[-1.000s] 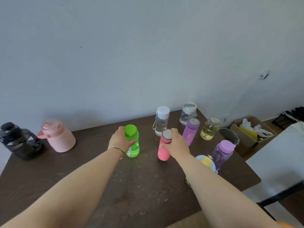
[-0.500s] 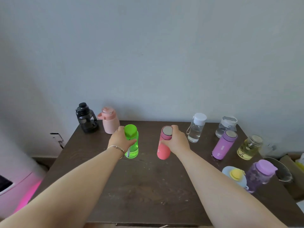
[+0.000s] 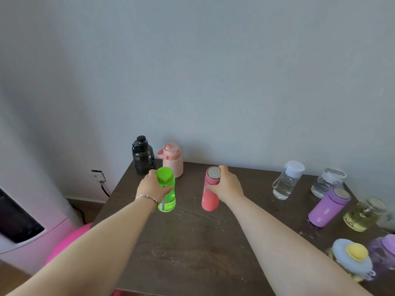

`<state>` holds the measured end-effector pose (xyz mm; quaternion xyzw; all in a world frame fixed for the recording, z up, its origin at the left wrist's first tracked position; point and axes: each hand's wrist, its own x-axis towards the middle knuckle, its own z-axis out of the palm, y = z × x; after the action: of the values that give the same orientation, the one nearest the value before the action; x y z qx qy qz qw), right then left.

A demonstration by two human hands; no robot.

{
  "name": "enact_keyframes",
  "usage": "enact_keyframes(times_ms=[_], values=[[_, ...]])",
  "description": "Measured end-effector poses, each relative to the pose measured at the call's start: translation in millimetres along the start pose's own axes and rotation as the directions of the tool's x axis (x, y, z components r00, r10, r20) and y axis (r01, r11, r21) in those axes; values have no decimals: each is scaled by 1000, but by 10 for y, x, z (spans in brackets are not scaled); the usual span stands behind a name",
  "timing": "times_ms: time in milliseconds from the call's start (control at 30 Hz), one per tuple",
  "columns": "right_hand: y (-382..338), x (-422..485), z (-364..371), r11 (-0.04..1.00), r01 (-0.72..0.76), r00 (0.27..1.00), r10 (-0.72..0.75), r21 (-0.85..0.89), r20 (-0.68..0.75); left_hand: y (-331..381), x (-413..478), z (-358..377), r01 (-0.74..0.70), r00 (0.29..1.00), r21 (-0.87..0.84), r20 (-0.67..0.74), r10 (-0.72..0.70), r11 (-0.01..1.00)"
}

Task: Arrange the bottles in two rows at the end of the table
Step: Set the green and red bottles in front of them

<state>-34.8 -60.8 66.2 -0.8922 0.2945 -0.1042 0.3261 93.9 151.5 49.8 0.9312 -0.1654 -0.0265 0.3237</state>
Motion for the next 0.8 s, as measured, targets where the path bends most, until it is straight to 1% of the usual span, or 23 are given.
enact_keyframes(times_ms=[167, 300, 467, 600, 800], values=[[-416, 116, 444, 999, -8, 1000, 9, -41, 4, -438, 310, -286, -4, 1000, 5, 14, 4, 1000], [-706, 226, 791, 997, -75, 997, 74, -31, -8, -853, 639, -497, 0, 999, -3, 36, 0, 1000], [-999, 335, 1173, 989, -147, 986, 147, 3, -73, -1273, 1020, -668, -14, 995, 11, 101, 12, 1000], [-1172, 418, 1432, 984, -174, 980, 176, 25, -98, -1478, 1265, -704, -31, 988, -1, 151, 30, 1000], [-1264, 681, 1714, 985, -170, 983, 170, 10, -75, -1595, 1580, -544, -41, 981, -42, 190, 49, 998]])
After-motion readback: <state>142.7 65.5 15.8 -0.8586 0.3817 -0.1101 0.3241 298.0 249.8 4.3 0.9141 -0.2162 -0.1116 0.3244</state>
